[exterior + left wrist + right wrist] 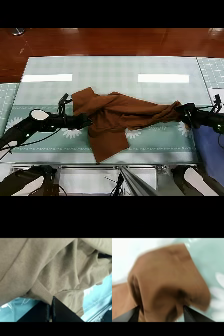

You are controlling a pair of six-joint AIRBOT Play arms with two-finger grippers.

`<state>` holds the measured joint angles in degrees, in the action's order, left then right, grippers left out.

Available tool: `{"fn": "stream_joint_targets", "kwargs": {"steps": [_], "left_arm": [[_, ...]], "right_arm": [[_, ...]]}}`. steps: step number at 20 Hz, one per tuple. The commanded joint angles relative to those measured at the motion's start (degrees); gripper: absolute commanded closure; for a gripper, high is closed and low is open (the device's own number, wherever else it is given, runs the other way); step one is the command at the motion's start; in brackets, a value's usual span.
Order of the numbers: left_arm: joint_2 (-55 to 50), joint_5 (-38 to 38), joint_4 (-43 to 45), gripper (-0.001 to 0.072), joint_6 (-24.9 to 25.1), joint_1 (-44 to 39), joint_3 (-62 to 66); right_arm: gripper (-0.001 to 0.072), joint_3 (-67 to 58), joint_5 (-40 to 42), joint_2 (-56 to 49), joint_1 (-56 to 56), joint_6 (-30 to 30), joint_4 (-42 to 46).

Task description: Fold the shirts.

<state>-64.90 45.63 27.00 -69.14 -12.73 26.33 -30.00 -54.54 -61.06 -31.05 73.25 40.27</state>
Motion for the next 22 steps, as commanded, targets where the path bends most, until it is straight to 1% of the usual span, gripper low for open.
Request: {"fn": "stream_joint_targets", "kwargs": {"steps": [1,2,3,4,5,7,9,11,13,15,17,18,20,22], "left_arm": [[0.0,0.0,0.0,0.0684,0.1,0.0,0.1],[0.0,0.0,0.0,0.0683,0.1,0.0,0.2],[0.0,0.1,0.0,0.0683,0.2,0.1,0.5],[0.0,1.0,0.0,0.0683,0.2,1.0,1.4],[0.3,3.1,0.0,0.0683,0.2,2.8,3.5],[1.9,7.4,-0.1,0.0684,0.2,6.9,10.1],[4.7,8.7,-0.1,0.0684,0.1,11.2,21.1],[6.8,8.6,-0.1,0.0684,0.1,14.8,35.5],[7.8,8.7,0.0,0.0684,-0.4,18.0,50.8],[8.5,9.3,0.0,0.0684,-1.2,21.1,65.1],[9.6,10.8,0.2,0.0684,-1.2,24.0,76.1],[10.4,12.0,0.6,0.0684,-1.2,25.5,80.1],[13.1,14.9,0.6,0.0684,-2.8,28.9,85.7],[16.8,17.9,0.9,0.0684,-2.9,32.0,88.1]], "right_arm": [[0.0093,-4.0,1.4,-7.8,5.1,-2.2,-4.2],[0.0137,-5.3,2.1,-9.5,7.2,-1.7,-3.8],[0.0351,-6.8,2.0,-11.1,9.1,-1.0,-3.5],[0.0641,-8.7,0.7,-12.2,10.3,-1.2,-3.5],[0.0685,-11.3,-0.7,-12.3,11.0,-1.7,-3.1],[0.0686,-20.5,-5.4,-11.3,12.0,-1.4,-1.1],[0.0686,-34.4,-10.0,-9.7,13.0,1.4,2.3],[0.0687,-50.5,-13.2,-8.5,14.7,4.7,7.0],[0.0686,-65.5,-16.5,-7.1,16.7,6.7,11.0],[0.0686,-76.7,-19.2,-4.5,18.8,8.1,14.4],[0.0686,-82.5,-20.3,0.2,20.2,8.3,16.7],[0.0686,-83.1,-20.3,3.6,20.2,8.4,16.9],[0.0686,-83.1,-21.3,10.3,20.2,8.3,19.2],[0.0686,-83.1,-23.8,16.2,20.2,8.4,22.1]]}}
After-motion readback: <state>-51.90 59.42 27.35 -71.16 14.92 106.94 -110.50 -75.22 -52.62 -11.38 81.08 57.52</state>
